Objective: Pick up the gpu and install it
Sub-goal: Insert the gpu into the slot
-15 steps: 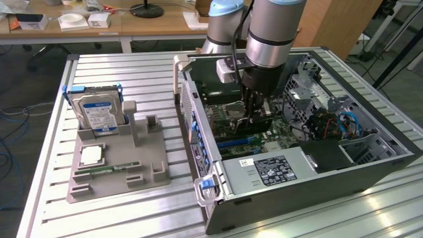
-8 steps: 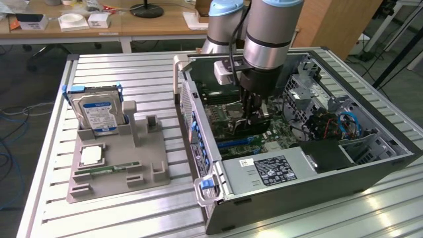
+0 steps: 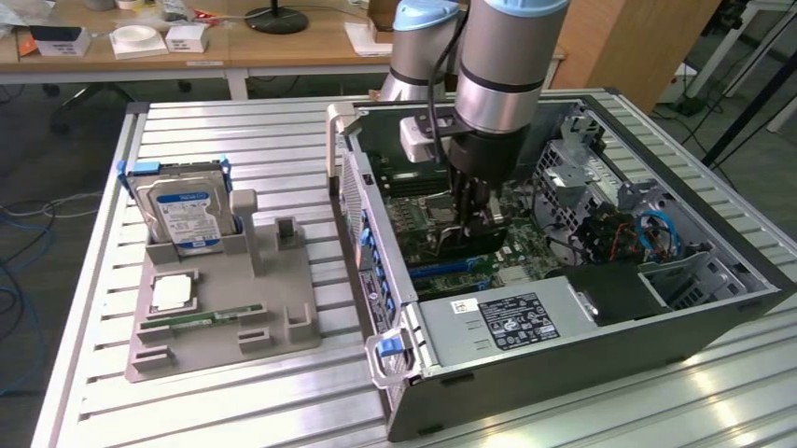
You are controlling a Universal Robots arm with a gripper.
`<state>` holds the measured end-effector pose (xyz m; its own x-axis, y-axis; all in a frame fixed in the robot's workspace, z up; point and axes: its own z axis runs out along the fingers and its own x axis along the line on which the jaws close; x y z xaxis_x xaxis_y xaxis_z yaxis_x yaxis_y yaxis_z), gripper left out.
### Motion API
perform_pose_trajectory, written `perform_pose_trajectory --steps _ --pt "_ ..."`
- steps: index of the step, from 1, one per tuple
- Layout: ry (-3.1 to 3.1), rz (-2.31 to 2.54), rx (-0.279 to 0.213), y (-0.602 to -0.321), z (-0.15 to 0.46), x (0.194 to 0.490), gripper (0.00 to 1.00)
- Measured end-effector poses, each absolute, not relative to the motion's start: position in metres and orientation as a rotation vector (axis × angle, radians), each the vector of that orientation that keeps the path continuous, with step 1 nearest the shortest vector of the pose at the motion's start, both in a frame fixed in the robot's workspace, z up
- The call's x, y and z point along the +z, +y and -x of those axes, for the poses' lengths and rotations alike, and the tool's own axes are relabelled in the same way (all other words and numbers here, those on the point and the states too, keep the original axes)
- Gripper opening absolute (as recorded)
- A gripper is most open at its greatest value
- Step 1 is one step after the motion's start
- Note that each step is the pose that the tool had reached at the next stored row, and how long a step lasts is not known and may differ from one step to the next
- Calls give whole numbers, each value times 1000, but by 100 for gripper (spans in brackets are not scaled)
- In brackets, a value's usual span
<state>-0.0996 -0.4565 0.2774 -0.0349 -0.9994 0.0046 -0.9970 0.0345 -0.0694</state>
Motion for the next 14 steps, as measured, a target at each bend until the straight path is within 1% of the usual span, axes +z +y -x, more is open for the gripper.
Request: perform_pose_trajectory --steps 14 --pt "2227 2150 -82 -457 102 274 26"
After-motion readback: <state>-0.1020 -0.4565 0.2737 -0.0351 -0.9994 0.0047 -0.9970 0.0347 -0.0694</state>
